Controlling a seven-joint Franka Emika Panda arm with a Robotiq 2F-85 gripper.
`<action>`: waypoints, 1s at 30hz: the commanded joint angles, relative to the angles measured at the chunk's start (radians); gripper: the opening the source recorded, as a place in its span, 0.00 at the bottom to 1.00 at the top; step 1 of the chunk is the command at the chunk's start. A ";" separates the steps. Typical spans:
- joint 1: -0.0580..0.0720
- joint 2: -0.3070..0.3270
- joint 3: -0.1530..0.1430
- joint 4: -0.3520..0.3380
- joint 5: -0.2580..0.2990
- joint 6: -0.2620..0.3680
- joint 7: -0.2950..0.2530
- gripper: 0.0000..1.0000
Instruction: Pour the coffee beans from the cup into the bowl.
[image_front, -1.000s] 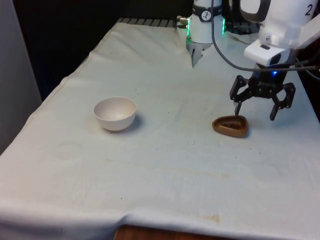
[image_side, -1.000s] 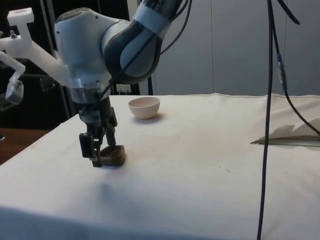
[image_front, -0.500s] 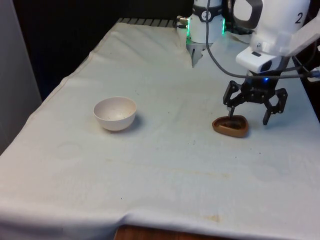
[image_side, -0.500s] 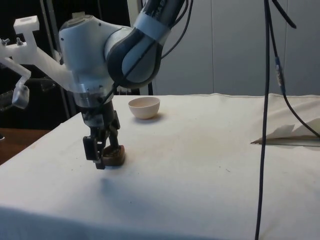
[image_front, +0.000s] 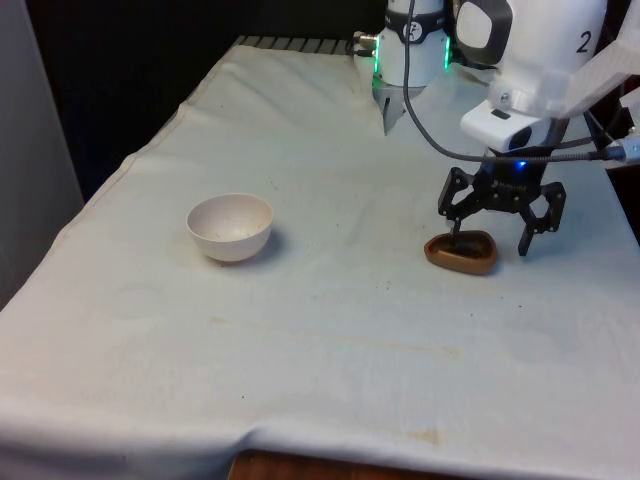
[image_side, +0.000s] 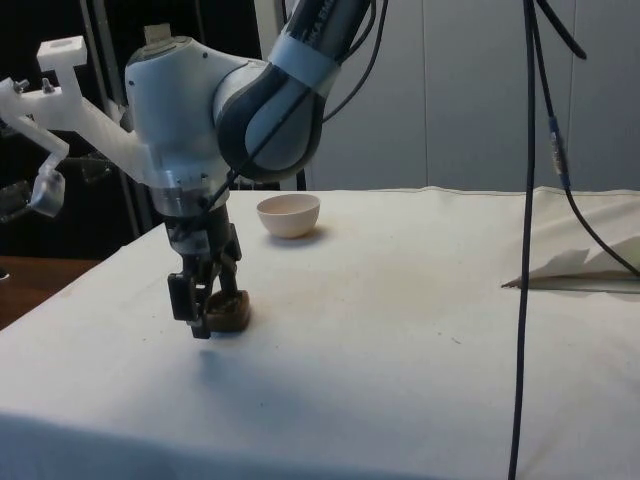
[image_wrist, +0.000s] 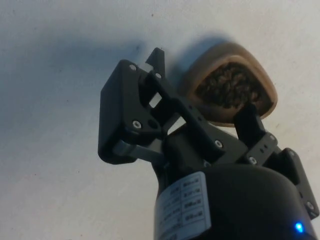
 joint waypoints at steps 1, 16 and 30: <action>-0.001 0.003 -0.001 -0.002 -0.003 0.017 0.000 1.00; 0.004 0.010 0.003 0.002 -0.003 0.030 0.010 1.00; 0.004 0.008 0.003 -0.003 -0.003 0.027 0.008 1.00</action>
